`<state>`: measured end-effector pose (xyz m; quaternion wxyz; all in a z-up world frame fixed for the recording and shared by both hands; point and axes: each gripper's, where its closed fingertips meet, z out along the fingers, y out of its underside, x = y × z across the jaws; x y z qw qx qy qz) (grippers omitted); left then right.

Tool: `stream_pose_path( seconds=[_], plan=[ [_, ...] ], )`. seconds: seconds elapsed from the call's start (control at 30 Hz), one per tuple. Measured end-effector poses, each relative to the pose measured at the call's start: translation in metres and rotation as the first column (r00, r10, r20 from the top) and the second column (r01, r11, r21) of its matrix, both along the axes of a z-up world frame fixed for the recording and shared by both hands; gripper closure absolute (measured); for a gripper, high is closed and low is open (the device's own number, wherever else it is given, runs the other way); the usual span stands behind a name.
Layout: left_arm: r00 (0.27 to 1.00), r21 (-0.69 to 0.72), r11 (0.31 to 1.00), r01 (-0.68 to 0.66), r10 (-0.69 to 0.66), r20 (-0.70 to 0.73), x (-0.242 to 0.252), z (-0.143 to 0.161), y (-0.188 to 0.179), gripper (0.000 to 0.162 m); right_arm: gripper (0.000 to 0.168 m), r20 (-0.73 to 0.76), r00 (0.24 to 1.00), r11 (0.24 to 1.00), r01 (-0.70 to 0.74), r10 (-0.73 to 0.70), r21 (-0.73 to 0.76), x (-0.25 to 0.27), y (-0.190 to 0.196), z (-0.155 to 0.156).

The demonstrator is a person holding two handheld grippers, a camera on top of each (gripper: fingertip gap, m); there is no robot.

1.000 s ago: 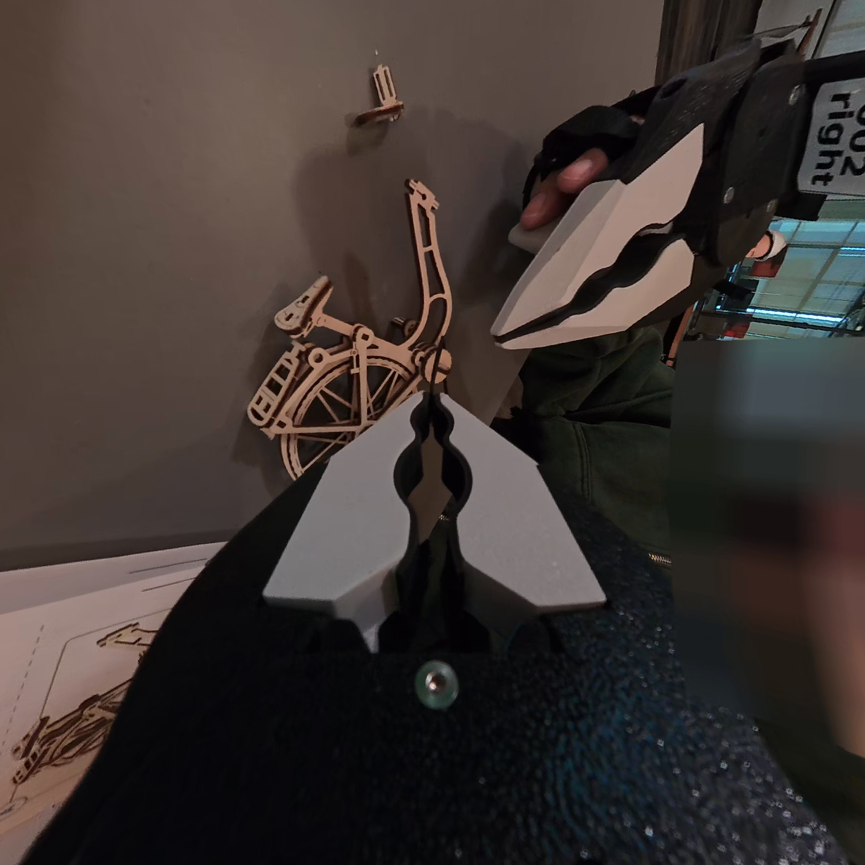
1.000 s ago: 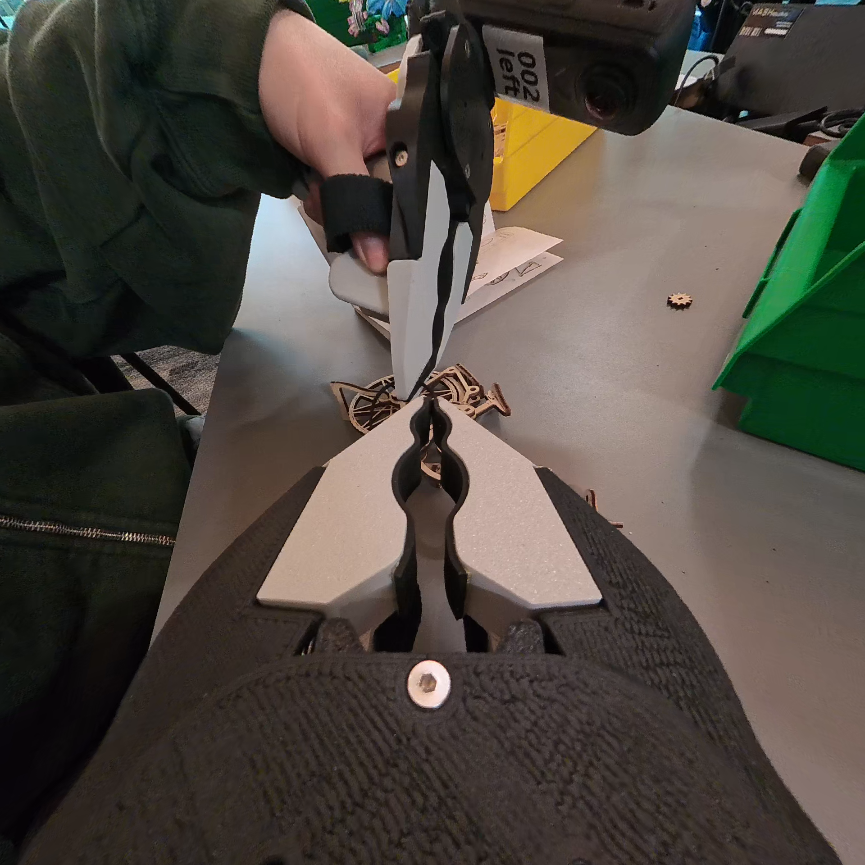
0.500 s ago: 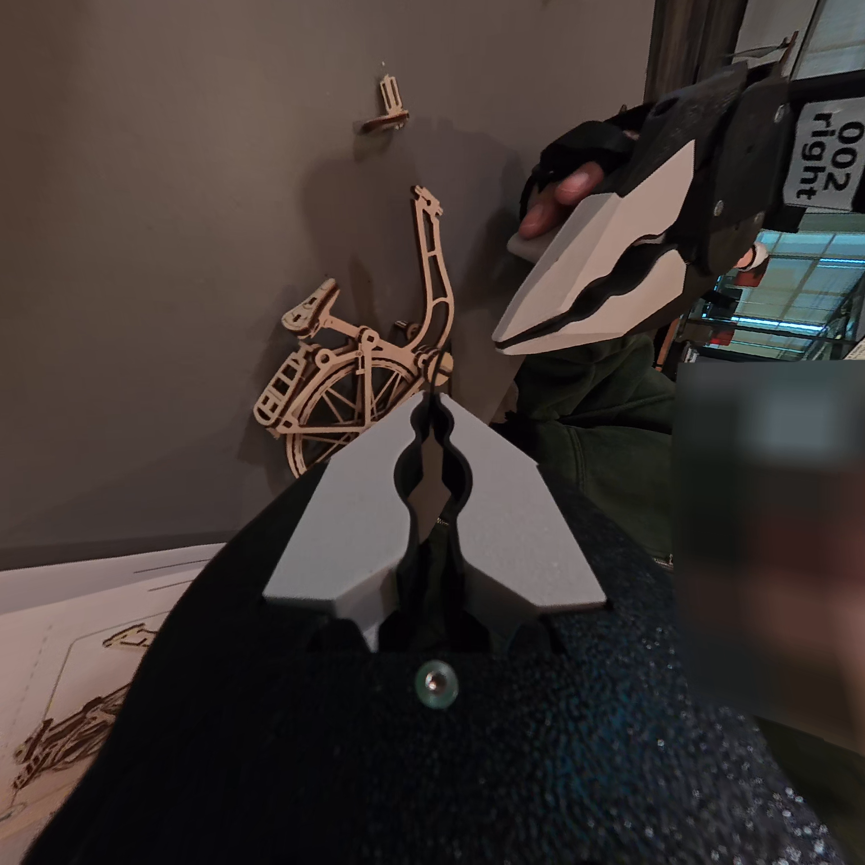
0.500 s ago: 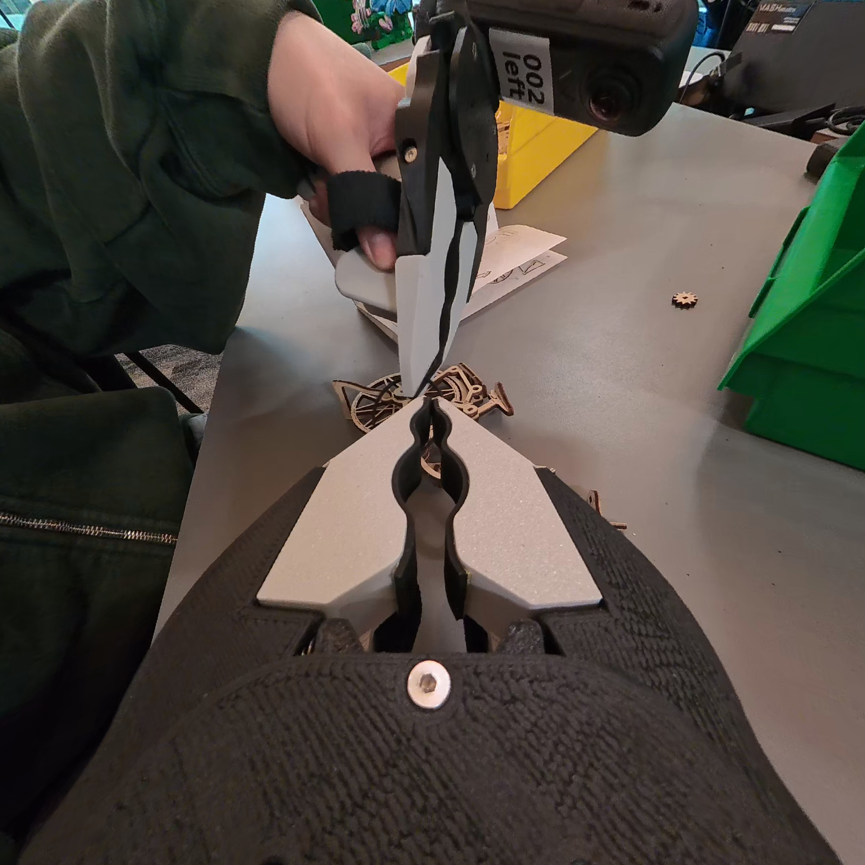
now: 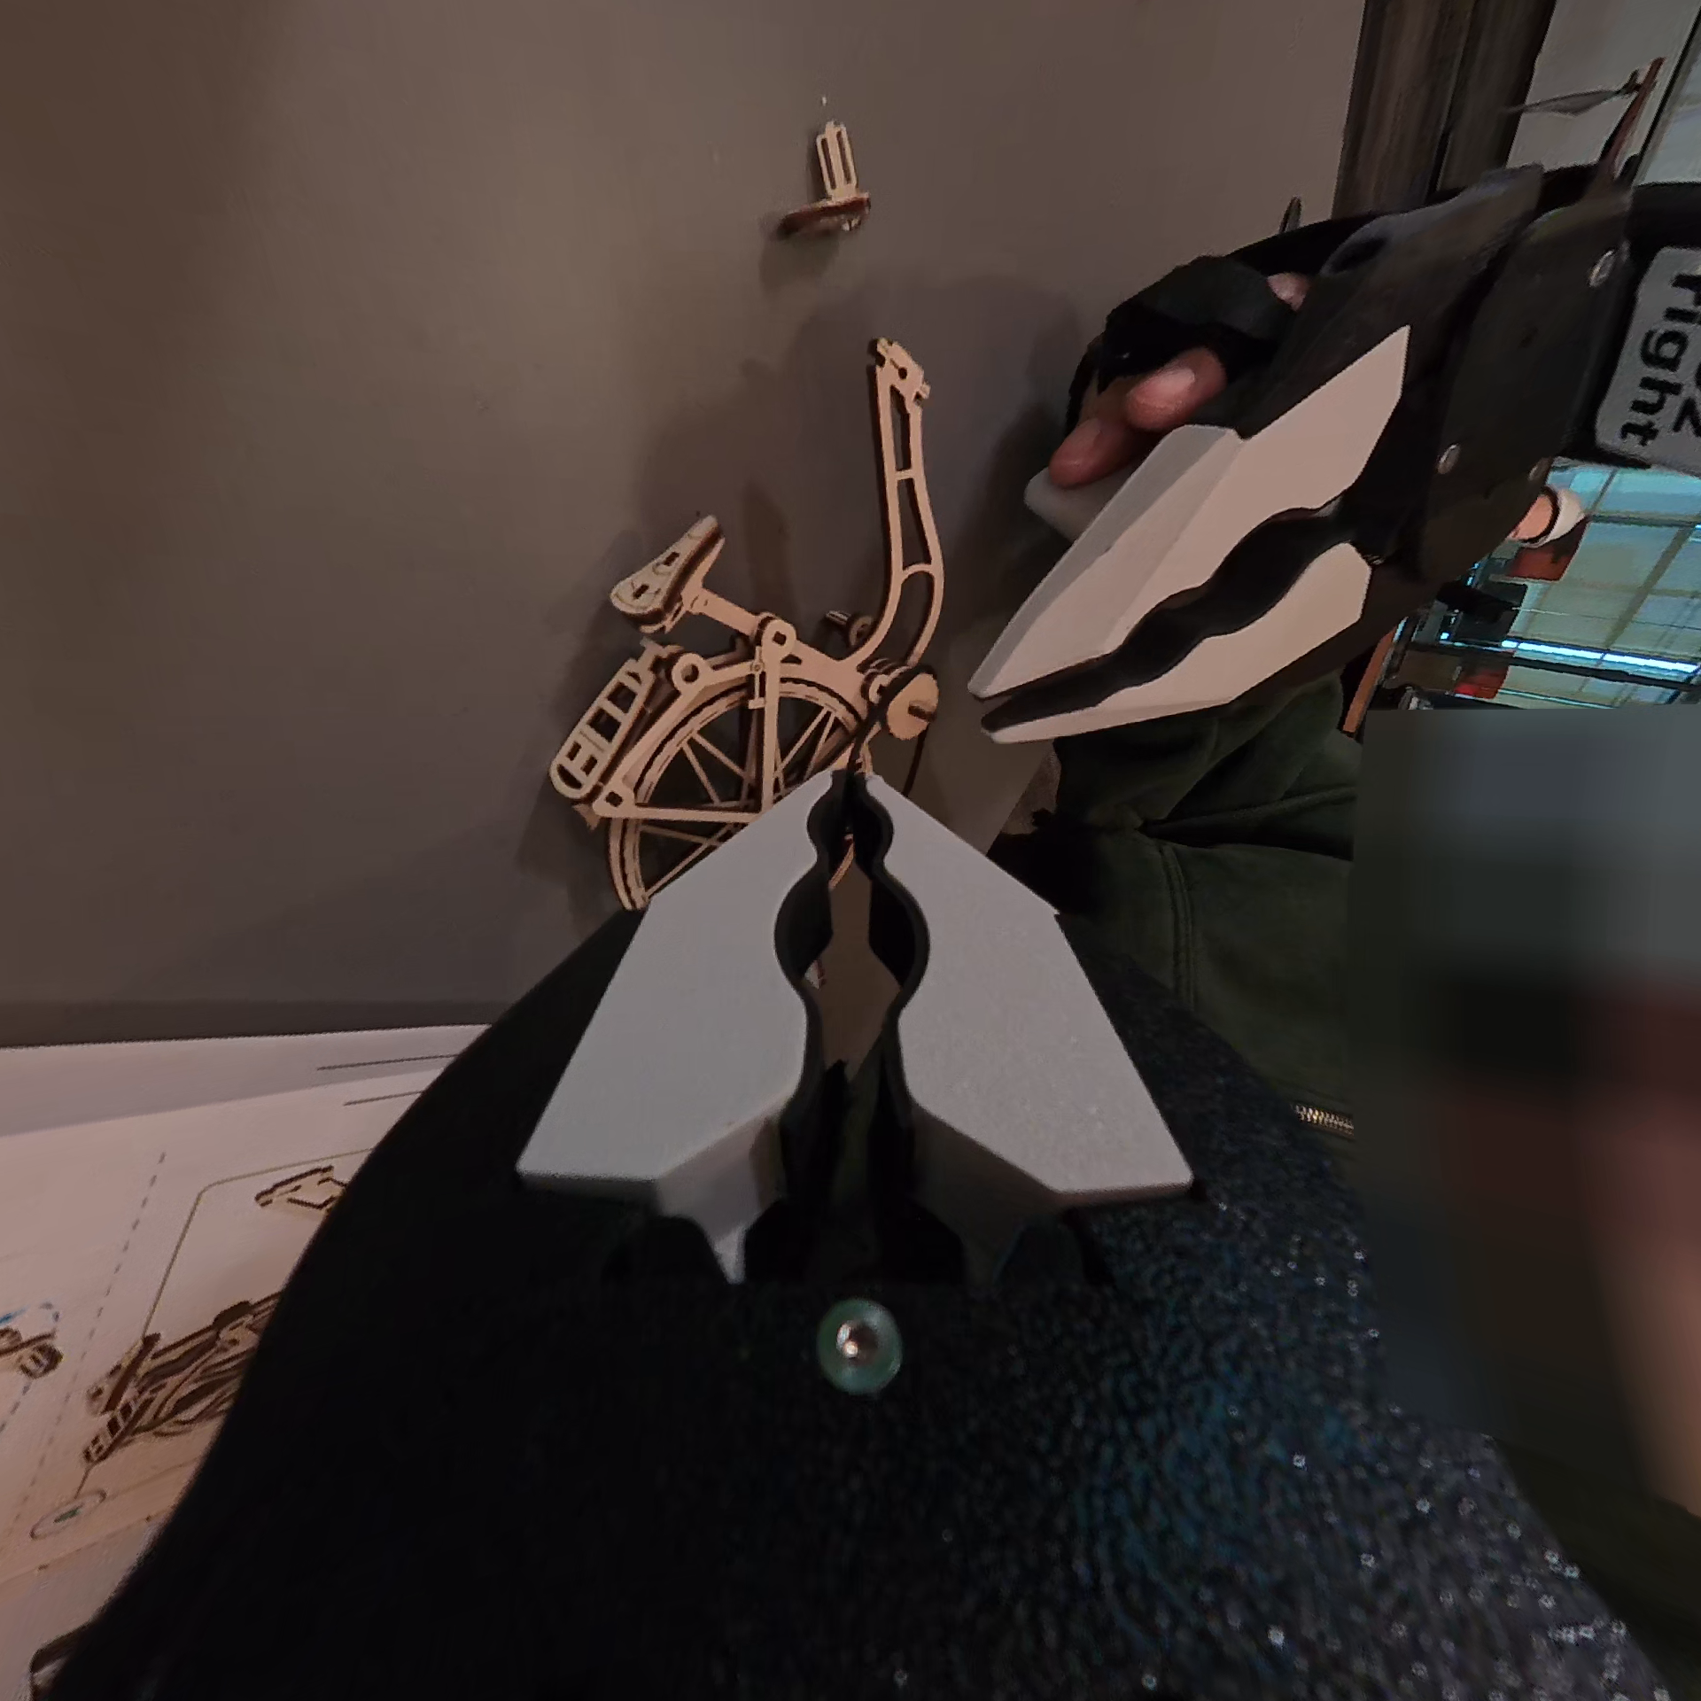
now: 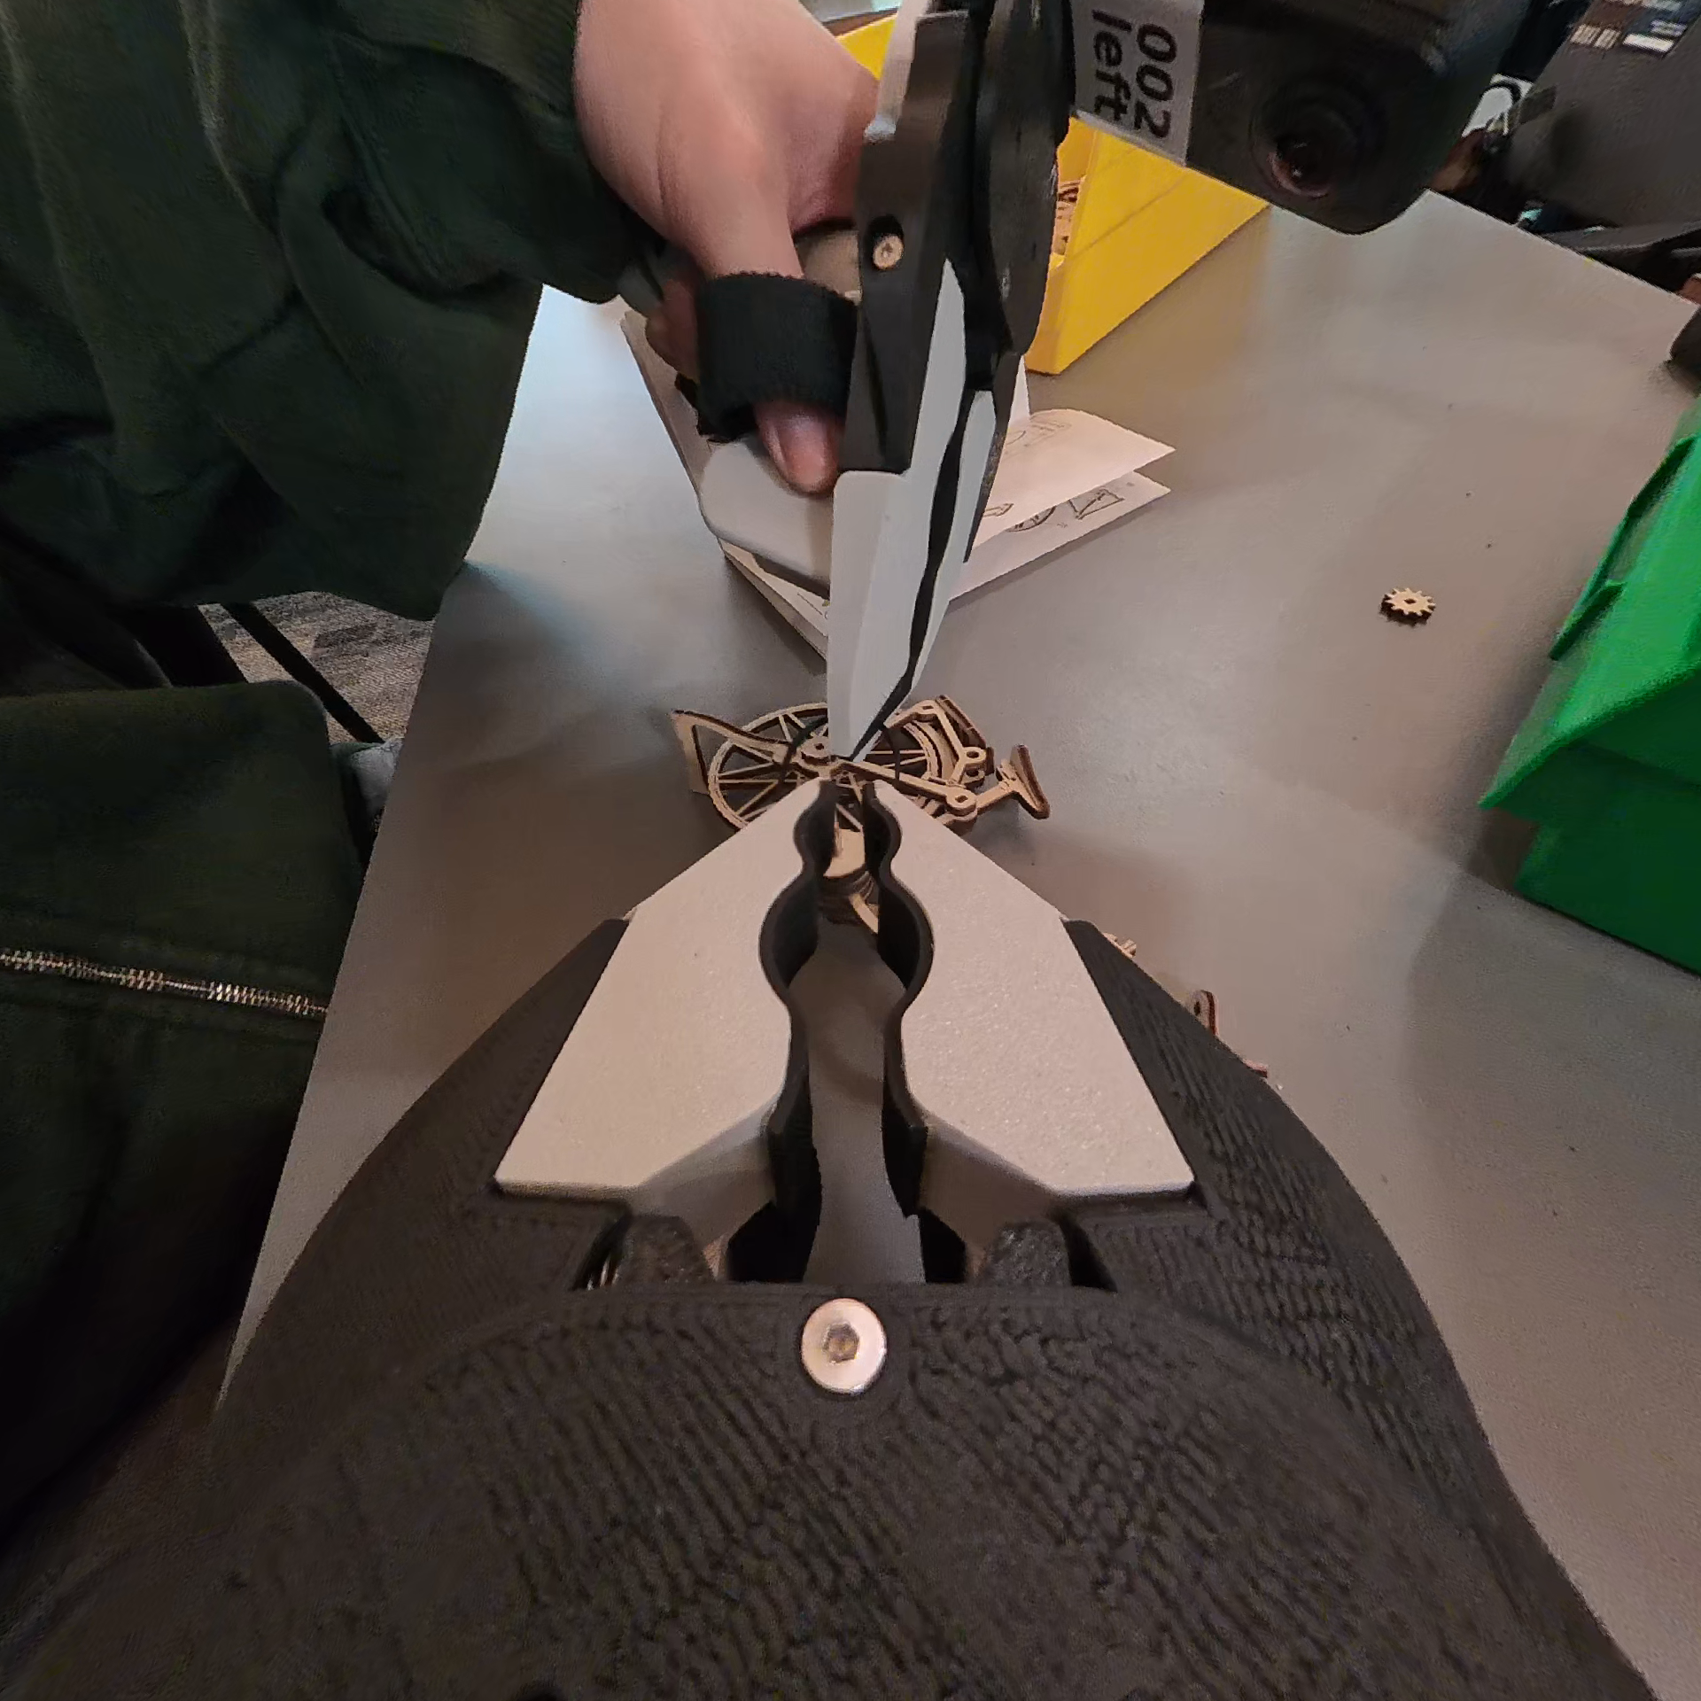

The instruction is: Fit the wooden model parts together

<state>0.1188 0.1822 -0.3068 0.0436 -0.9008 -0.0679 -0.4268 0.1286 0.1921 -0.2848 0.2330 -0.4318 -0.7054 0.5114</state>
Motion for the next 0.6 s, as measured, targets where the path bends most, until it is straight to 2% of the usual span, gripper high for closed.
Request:
stream_pose_path(
  seconds=[0.43,0.6],
  plan=[
    [1.0,-0.004,1.0,-0.002,0.002,-0.013,-0.002,-0.003,-0.003,0.162,0.162,0.047,0.999,0.99,-0.02,0.014,0.137,-0.002,-0.006,-0.019],
    [0.999,-0.002,1.0,-0.008,0.008,-0.034,-0.005,-0.004,-0.004,0.162,0.167,0.048,0.999,0.985,-0.022,0.014,0.17,-0.003,-0.009,-0.021]
  ],
)
